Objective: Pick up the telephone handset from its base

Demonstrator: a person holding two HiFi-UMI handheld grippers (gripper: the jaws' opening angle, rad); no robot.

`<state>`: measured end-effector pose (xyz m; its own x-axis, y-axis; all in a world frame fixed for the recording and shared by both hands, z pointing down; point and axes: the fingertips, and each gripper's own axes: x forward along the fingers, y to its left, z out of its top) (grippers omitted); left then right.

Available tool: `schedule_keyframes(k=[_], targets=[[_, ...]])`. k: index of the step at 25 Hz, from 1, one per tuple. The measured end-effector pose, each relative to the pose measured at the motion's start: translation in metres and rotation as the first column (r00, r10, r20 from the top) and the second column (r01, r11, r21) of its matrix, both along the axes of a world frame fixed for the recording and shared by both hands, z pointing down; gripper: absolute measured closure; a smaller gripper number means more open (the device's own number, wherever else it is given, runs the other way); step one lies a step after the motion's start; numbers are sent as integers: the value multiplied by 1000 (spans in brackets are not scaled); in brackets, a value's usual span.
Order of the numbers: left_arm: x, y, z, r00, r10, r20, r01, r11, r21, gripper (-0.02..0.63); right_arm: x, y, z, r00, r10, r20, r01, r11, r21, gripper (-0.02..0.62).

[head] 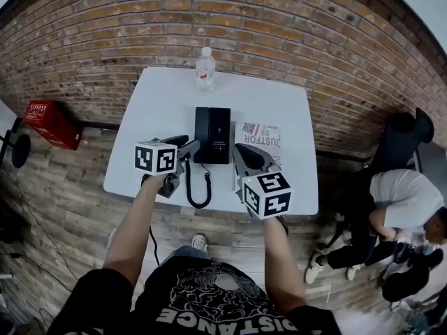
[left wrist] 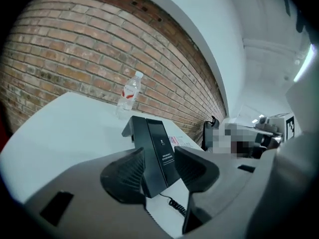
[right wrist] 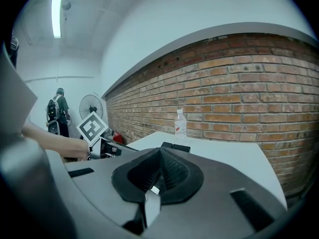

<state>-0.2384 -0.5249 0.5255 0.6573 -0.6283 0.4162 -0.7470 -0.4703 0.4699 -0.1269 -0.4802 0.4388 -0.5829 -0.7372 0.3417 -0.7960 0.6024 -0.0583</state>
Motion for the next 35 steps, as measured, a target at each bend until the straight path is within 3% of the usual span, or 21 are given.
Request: schedule_keyframes(k=[6, 10, 18, 21, 22, 30, 35], targets=[[-3, -27, 34, 990, 79, -119, -93, 989, -118, 439, -5, -23, 12, 998, 55, 0, -55, 998, -19, 595], [-1, -39, 49, 969, 123, -215, -162, 971, -174, 431, -6, -32, 20, 997, 76, -14, -77, 996, -37, 595], [13, -51, 47, 881, 184, -436, -301, 928, -217, 435, 3, -43, 35, 991, 127, -40, -130, 988, -82, 595], [14, -57, 49, 872, 179, -456, -312, 920, -235, 466, 6, -46, 38, 989, 139, -42, -143, 986, -88, 595], [13, -57, 51, 871, 176, -459, -314, 917, -245, 510, 7, -46, 40, 989, 142, -41, -145, 985, -92, 595], [10, -58, 48, 861, 142, -488, -309, 909, -281, 525, 8, -46, 48, 988, 154, -29, -156, 981, -111, 595], [8, -52, 33, 864, 122, -489, -280, 923, -264, 532, 14, -41, 46, 986, 166, -3, -166, 980, -113, 595]])
